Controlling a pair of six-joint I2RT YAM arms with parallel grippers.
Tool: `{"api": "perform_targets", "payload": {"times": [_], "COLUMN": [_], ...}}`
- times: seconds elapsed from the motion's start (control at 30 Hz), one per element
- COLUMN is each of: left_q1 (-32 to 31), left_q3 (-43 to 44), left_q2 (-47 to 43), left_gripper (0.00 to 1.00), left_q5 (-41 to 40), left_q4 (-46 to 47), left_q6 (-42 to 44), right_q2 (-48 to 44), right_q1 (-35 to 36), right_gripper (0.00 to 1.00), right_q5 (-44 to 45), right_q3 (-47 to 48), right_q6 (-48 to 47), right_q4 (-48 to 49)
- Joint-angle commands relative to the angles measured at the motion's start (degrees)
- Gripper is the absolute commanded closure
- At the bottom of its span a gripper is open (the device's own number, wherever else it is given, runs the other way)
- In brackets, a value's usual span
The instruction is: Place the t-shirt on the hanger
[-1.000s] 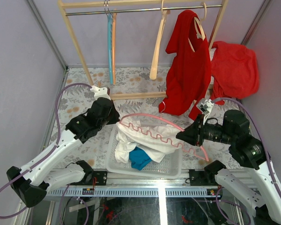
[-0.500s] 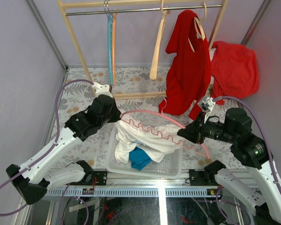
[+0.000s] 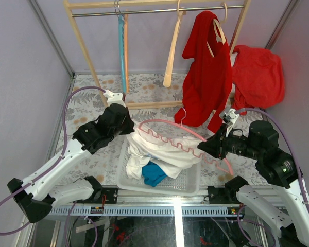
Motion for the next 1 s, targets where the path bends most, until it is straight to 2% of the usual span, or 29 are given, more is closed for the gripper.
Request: {"api": "perform_targets", "payload": {"times": [0.0, 0.27, 0.6, 0.97], "left_q1": [-0.6, -1.2, -3.1, -4.6], "left_q3": [2.7, 4.2, 9.9, 18.3], "left_q2": [0.5, 1.4, 2.2, 2.5], "left_gripper": [1.0, 1.0, 1.0, 1.0], "left_q5": [-0.3, -0.8, -0.4, 0.0], "left_q4": [-0.5, -0.6, -1.5, -4.7], "left_q6": [1.2, 1.2, 1.2, 1.9], "right_q2": [0.7, -1.0, 0.8, 3.5], "right_q1": [-0.2, -0.2, -0.1, -0.1], "right_gripper": [1.0, 1.0, 1.0, 1.0], "right_q5": [-2.3, -9.4, -8.3, -2.0], "right_q3": [2.8, 1.9, -0.9, 3.2], "right_q6": [0.0, 3.0, 4.4, 1.7], "right_q4": [3.7, 5.4, 8.7, 6.2]}}
